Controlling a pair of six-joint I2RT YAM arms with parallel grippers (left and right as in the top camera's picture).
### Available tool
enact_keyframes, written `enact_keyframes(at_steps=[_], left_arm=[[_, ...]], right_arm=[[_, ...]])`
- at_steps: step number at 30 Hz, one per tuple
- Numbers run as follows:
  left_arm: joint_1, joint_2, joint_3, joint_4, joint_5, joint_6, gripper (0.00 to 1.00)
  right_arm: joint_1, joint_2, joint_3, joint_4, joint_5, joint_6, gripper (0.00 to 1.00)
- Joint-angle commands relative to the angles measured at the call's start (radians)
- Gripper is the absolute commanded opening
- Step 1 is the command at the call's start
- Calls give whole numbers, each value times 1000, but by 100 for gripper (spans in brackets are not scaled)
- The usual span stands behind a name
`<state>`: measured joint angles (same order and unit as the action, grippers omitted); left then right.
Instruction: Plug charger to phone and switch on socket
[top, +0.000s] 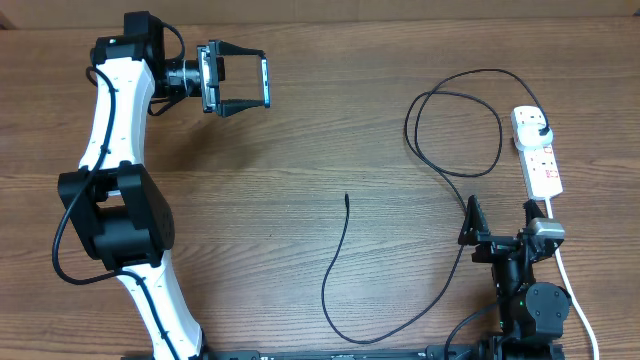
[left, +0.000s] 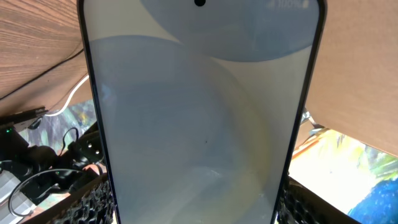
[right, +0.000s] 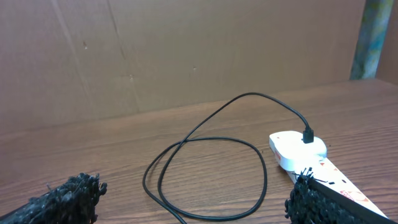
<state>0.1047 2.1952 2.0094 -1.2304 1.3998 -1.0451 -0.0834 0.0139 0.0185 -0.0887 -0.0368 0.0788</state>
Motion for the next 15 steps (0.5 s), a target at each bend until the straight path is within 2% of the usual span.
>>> enact_keyframes(at_steps=[1, 8, 15], left_arm=[[-8, 0, 31, 0, 53, 2, 4], [-10, 0, 31, 0, -24, 14, 4], [-21, 0, 31, 0, -175, 31, 4]], right_arm=[[6, -11, -11, 6, 2, 3, 100], [6, -11, -11, 6, 2, 3, 100], [6, -11, -11, 6, 2, 3, 100]])
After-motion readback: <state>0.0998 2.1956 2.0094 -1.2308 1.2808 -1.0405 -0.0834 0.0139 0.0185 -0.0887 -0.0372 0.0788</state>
